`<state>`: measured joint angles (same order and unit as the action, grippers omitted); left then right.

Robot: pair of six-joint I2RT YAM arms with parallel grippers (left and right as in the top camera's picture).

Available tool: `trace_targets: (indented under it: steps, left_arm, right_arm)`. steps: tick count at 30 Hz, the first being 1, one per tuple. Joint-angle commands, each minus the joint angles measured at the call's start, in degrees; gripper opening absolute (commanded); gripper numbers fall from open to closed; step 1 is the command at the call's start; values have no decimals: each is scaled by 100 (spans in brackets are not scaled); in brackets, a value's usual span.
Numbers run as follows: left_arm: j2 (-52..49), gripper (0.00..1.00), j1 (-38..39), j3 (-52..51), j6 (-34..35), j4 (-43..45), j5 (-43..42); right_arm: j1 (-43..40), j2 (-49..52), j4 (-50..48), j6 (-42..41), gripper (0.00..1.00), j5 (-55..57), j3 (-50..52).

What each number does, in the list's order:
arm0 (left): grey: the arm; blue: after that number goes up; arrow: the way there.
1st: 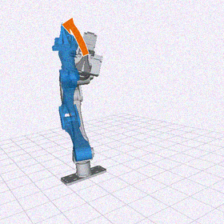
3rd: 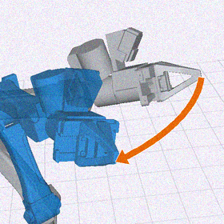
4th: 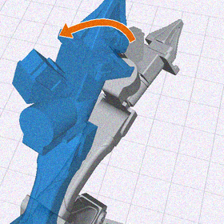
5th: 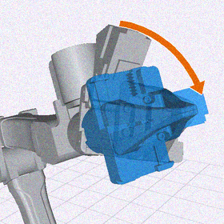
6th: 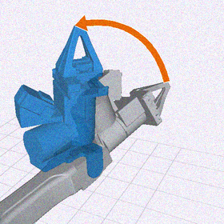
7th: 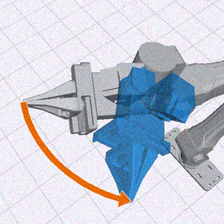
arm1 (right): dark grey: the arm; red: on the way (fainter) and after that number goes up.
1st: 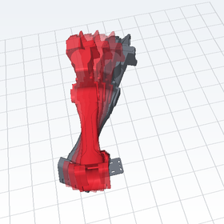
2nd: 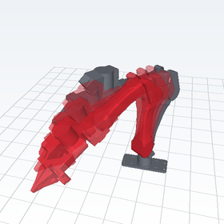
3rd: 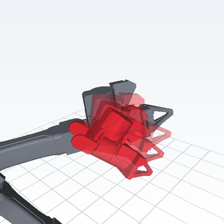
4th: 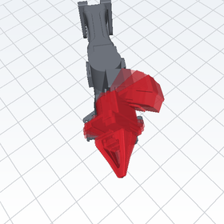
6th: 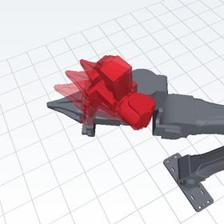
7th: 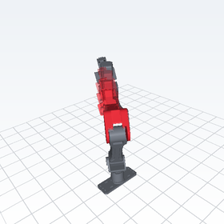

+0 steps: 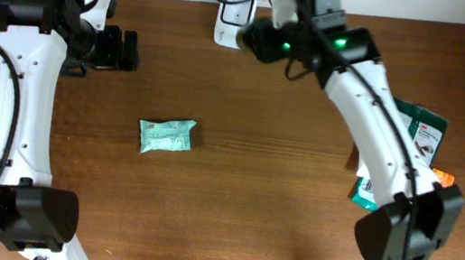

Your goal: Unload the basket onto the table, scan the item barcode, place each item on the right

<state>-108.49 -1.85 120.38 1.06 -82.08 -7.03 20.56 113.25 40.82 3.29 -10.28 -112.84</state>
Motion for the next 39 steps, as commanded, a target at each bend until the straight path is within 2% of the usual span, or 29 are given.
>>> trace_targets:
  steps: [1,5,6,8,13,19,21,23,24,26,29,30,31,34,36,39]
  left_arm:
    - [50,99,-31,31,-68,11,-15]
    - [50,99,-31,31,-68,11,-15]
    - [50,99,-31,31,-68,11,-15]
    - [50,99,-31,31,-68,11,-15]
    - [50,99,-31,31,-68,11,-15]
    - [50,99,-31,31,-68,11,-15]
    - [50,99,-31,31,-68,11,-15]
    - [50,99,-31,31,-68,11,-17]
    - [50,99,-31,31,-68,11,-17]
    - [50,99,-31,31,-68,11,-17]
    - [50,99,-31,31,-68,11,-15]
    - [50,99,-31,31,-68,11,-15]
    - [50,99,-31,31,-68,11,-15]
    - [50,99,-31,31,-68,11,-15]
    - [50,99,-31,31,-68,11,-15]
    - [50,99,-31,31,-68,11,-15]
  right_arm:
    - [136,535,-1368,1156,49,1097,-149]
    - [133,1443,-3742,3279,50,1099,-149]
    - [133,1620,-4148,3626,55,1099,-149]
    - [133,2002,-4927,4297,55,1102,-149]
    - [81,2378,-5598,4325,55,1010,-149]
    - [81,2413,-5668,4266,54,627,-149]
    - [79,2245,-5604,3565,51,446,-149]
    - [46,1945,-5152,3211,48,442,-149]
    - [15,1718,-4719,2688,48,389,-151]
    - [-31,1248,-3606,2251,48,-76,-151]
    - [-35,761,-1821,2253,46,-376,-151]
    - [-63,638,-918,2256,46,-367,-151]
    - [-146,629,-57,2256,46,-365,-151]
    - [-581,719,1639,2280,47,-282,-142]
    - [-1156,903,2135,2275,50,-162,-98]
    - [-1814,1058,2251,2275,51,-142,-46]
